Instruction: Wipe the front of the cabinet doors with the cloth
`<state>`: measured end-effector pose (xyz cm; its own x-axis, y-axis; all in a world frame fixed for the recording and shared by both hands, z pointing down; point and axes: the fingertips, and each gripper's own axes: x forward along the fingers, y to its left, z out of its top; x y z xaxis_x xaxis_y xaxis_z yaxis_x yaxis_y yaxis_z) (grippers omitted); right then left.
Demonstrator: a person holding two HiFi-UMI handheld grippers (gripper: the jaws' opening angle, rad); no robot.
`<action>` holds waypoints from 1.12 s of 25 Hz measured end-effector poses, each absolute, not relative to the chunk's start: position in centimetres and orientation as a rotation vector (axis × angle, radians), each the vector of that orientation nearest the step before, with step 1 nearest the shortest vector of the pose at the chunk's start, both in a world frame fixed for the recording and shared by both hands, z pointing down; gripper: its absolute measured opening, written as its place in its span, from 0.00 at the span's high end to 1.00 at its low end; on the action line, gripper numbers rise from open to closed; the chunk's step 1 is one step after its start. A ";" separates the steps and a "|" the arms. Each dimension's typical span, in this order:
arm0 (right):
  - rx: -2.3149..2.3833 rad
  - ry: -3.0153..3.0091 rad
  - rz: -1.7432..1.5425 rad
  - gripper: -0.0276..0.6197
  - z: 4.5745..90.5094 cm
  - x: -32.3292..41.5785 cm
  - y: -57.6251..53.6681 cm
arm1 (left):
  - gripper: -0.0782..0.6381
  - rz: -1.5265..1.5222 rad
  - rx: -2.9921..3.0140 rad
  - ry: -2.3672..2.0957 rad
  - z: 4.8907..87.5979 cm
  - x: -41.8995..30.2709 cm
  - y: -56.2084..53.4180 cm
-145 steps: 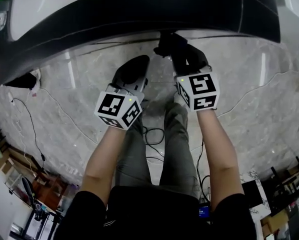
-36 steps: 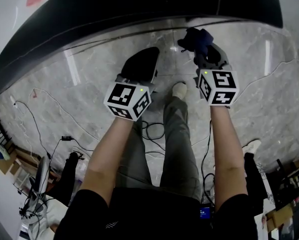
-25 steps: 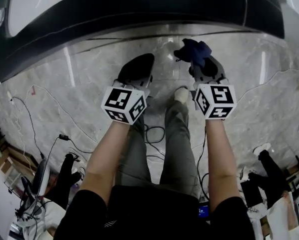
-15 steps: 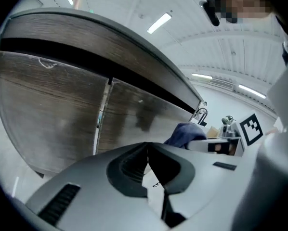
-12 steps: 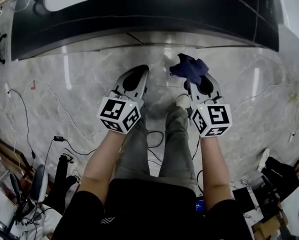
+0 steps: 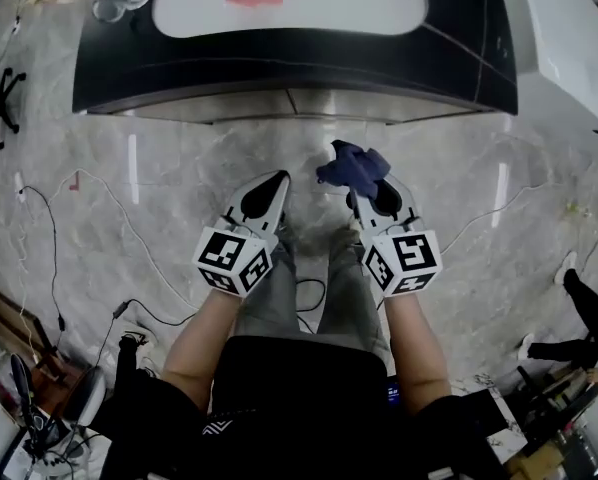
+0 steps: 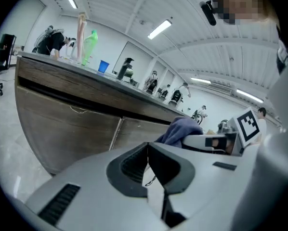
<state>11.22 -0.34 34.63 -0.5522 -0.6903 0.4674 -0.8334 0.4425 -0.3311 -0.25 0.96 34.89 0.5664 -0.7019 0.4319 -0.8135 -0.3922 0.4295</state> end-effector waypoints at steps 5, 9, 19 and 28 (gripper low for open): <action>1.318 -2.434 0.744 0.85 31.5 10.2 0.7 | 0.88 0.243 2.230 -1.187 31.4 -1.3 2.2; 1.319 -2.436 0.749 0.85 29.2 9.6 1.9 | 0.88 0.271 2.261 -1.181 29.1 -2.3 3.1; 1.288 -2.490 0.731 0.85 24.5 7.4 4.8 | 0.88 0.213 2.311 -1.206 23.1 -3.8 4.1; 1.310 -2.505 0.717 0.85 22.8 7.3 6.0 | 0.88 0.183 2.350 -1.241 20.7 -5.1 4.3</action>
